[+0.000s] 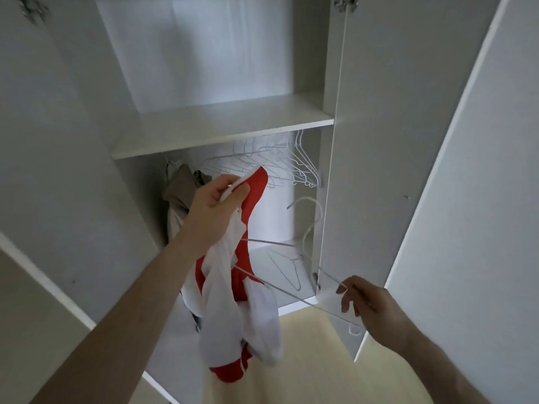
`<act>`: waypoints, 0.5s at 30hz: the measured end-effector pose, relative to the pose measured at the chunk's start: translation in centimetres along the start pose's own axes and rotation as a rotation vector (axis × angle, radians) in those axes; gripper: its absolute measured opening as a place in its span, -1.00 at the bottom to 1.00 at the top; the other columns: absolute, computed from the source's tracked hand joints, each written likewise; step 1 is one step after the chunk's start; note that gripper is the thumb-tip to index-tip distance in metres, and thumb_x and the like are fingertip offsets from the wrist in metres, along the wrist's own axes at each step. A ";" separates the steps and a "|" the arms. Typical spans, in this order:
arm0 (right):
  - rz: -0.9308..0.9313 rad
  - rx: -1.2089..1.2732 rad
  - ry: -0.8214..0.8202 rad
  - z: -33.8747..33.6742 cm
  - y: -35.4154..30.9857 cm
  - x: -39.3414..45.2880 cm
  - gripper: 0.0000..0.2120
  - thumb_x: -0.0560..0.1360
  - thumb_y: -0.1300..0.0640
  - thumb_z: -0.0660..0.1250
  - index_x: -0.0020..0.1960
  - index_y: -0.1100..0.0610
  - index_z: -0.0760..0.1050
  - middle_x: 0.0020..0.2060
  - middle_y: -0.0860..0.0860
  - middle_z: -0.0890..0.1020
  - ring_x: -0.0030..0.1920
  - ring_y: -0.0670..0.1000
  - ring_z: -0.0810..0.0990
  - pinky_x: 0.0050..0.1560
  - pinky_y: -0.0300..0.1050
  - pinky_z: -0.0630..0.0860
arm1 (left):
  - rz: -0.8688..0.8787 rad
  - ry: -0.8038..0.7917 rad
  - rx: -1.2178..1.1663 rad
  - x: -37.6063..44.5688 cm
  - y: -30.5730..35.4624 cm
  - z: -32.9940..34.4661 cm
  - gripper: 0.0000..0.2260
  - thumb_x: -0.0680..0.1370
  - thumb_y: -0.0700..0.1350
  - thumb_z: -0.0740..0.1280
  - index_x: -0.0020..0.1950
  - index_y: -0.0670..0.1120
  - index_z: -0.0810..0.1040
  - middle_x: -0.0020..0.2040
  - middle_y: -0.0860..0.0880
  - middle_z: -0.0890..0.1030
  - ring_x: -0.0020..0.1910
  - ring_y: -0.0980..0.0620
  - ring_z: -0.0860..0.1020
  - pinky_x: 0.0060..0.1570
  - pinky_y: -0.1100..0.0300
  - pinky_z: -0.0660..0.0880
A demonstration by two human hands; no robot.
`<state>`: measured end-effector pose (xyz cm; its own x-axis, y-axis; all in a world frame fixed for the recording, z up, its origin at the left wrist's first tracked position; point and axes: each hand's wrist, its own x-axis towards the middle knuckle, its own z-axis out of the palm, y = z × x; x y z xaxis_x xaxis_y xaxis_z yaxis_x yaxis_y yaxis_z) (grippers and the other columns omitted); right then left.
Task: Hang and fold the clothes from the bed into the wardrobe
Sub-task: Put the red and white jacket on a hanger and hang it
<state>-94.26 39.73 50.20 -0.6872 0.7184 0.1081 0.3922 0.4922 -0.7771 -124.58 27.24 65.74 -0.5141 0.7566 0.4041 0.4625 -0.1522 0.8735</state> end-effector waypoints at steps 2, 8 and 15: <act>-0.026 -0.061 -0.015 -0.3 0.0 -0.6 -0.62 0.64 0.36 0.09 0.06 -0.07 0.53 -0.13 -0.25 0.62 -0.30 -0.16 0.55 -0.25 -0.38 0.41 | -0.008 -0.034 -0.081 -0.5 2.1 1.8 -0.87 0.65 -0.04 0.35 -0.04 0.01 0.67 -0.14 -0.17 0.63 -0.21 -0.02 0.61 -0.18 0.19 0.59; 0.043 0.181 0.021 -0.5 -1.7 -1.5 -0.71 0.57 0.27 0.26 -0.11 -0.05 0.67 -0.12 -0.16 0.72 -0.16 0.05 0.65 -0.10 -0.11 0.50 | 0.153 -0.201 0.100 -0.9 5.4 6.4 -0.79 0.68 -0.06 0.31 -0.05 -0.16 0.60 -0.18 -0.17 0.58 -0.23 -0.01 0.57 -0.17 0.23 0.51; 0.030 0.272 0.129 -6.3 -1.3 -3.2 -0.74 0.62 -0.07 0.36 -0.18 -0.09 0.73 -0.50 -0.09 0.48 -0.53 -0.10 0.26 -0.47 -0.29 0.22 | 0.274 -0.213 0.304 -2.0 6.5 7.4 -0.84 0.66 -0.08 0.33 -0.07 0.10 0.64 -0.16 0.10 0.66 -0.15 0.11 0.61 -0.13 0.36 0.45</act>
<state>-88.77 39.90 54.74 -0.5879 0.7955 0.1472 0.2212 0.3330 -0.9166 -115.24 29.41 68.60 -0.1981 0.8331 0.5164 0.7679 -0.1955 0.6100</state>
